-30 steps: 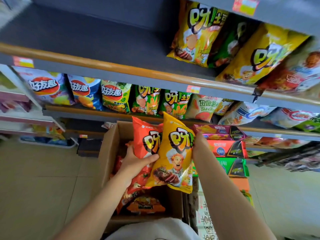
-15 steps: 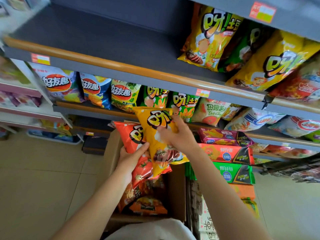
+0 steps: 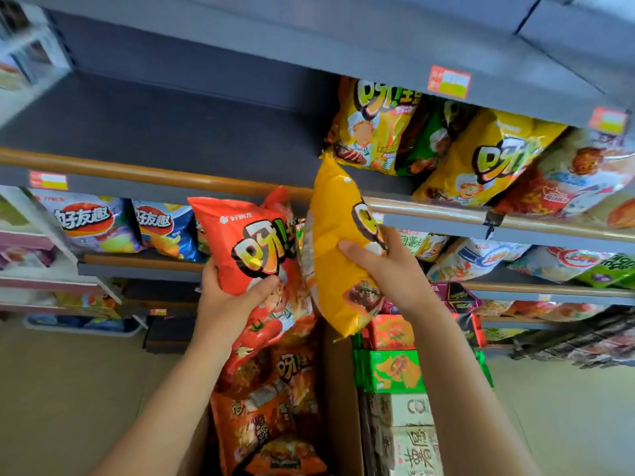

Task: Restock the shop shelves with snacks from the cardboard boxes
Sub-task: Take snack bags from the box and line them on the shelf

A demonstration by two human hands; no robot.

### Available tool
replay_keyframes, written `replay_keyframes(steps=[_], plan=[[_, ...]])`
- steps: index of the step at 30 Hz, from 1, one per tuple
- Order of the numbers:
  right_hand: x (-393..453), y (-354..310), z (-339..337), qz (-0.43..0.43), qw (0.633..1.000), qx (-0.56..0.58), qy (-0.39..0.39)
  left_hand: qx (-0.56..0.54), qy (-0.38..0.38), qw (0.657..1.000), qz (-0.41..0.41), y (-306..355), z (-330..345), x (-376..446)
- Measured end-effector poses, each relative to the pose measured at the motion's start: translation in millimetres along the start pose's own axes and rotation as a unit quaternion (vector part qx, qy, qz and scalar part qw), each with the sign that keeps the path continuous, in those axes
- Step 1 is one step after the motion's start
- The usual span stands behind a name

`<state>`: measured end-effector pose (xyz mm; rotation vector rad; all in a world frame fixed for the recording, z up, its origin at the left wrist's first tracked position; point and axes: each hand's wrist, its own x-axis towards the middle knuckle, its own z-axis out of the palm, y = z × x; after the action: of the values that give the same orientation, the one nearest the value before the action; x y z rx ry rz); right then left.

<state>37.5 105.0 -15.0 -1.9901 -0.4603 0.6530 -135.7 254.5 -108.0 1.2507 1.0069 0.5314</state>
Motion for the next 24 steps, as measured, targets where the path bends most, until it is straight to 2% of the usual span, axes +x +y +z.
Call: replay_keyframes(steps=[2,4,7,9,20,24], plan=[[-5.6,-18.2,-13.0,-0.034,0.998,0.014,0.055,-0.019,0.015,1.000,0.013,16.7,6.0,6.7],[-10.1,-30.3,-22.0,-0.084,0.984,0.025,0.152,-0.032,0.016,0.999,0.020,28.4,10.2,10.6],[-1.3,-36.7,-22.9,-0.149,0.920,0.013,0.361,-0.049,0.005,0.999,0.020,36.9,14.4,13.6],[15.7,-38.2,-13.1,-0.143,0.893,0.026,0.425,-0.051,-0.004,0.999,0.017,39.3,18.2,13.6],[100.0,-41.5,18.6,-0.159,0.883,0.171,0.408,-0.055,-0.026,0.998,-0.002,39.3,21.3,10.9],[109.1,-37.4,14.3,-0.117,0.899,0.113,0.408,-0.060,-0.022,0.998,-0.004,36.5,18.3,8.2]])
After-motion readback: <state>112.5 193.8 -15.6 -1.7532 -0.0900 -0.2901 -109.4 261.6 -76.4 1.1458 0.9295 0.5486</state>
